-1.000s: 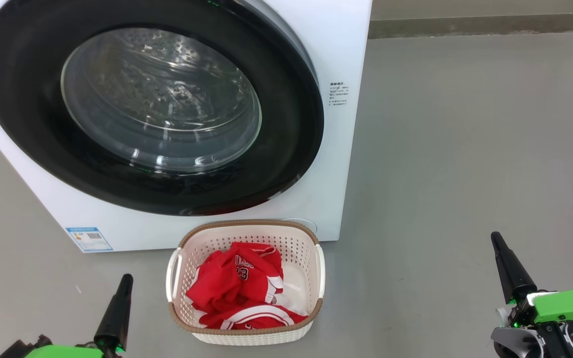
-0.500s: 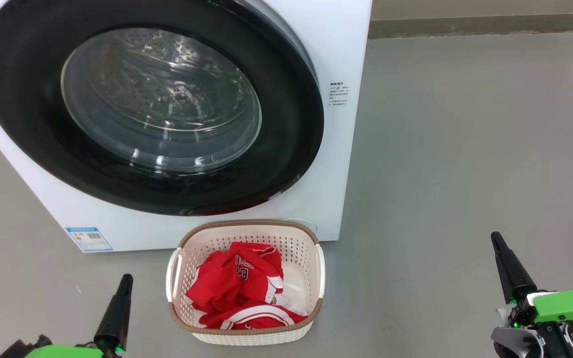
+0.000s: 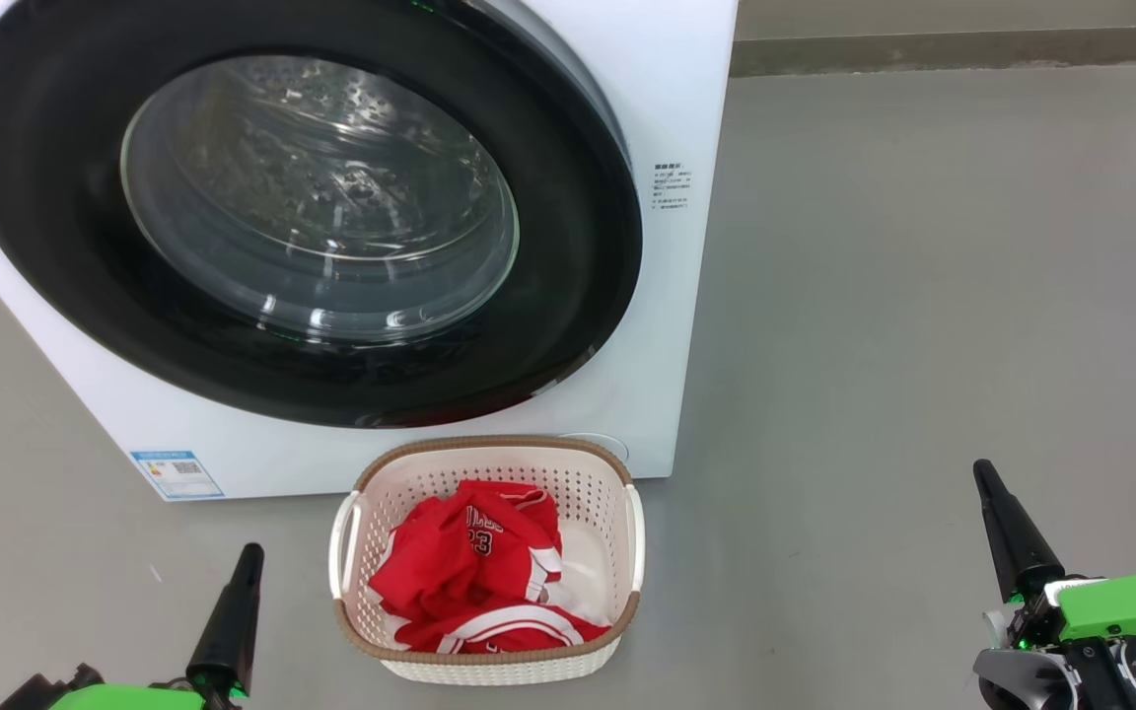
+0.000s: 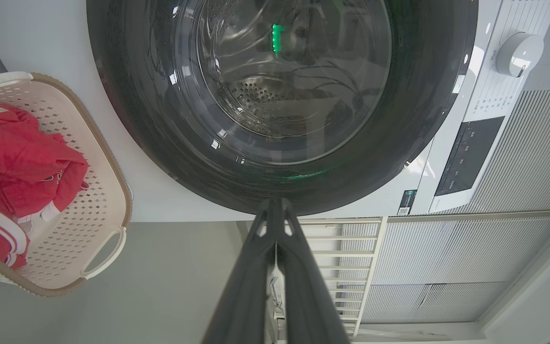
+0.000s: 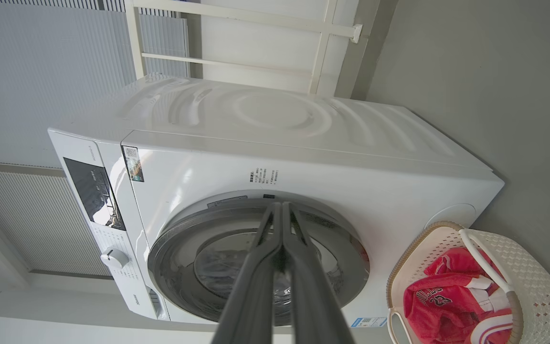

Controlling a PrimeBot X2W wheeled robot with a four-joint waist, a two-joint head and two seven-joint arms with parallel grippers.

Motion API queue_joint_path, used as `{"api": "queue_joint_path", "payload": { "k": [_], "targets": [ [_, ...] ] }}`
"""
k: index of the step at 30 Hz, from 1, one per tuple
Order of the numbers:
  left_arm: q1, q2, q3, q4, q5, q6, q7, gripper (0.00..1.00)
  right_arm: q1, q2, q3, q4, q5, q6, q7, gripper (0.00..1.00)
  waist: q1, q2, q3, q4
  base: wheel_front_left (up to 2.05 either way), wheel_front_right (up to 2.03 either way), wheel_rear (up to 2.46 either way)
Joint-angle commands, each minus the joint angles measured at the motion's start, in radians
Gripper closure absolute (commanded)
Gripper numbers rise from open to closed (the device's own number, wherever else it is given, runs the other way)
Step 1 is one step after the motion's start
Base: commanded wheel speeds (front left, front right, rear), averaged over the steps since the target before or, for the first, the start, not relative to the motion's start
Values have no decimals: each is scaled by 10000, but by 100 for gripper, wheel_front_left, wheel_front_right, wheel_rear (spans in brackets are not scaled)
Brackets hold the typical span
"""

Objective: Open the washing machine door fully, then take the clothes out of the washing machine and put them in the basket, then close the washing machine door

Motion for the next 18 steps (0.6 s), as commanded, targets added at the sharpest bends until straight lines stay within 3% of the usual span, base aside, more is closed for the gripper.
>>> {"api": "queue_joint_path", "payload": {
  "k": [1, 18],
  "targets": [
    [-391, 108, 346, -277, -73, -69, 59, 100, -427, -138, 178, -293, 32, 6, 68, 100, 0, -1, 0, 0, 0, 0, 0],
    [-391, 108, 346, -277, -73, -69, 58, 100, -427, -138, 177, -293, 32, 6, 68, 100, 0, -1, 0, 0, 0, 0, 0]
  ]
}}
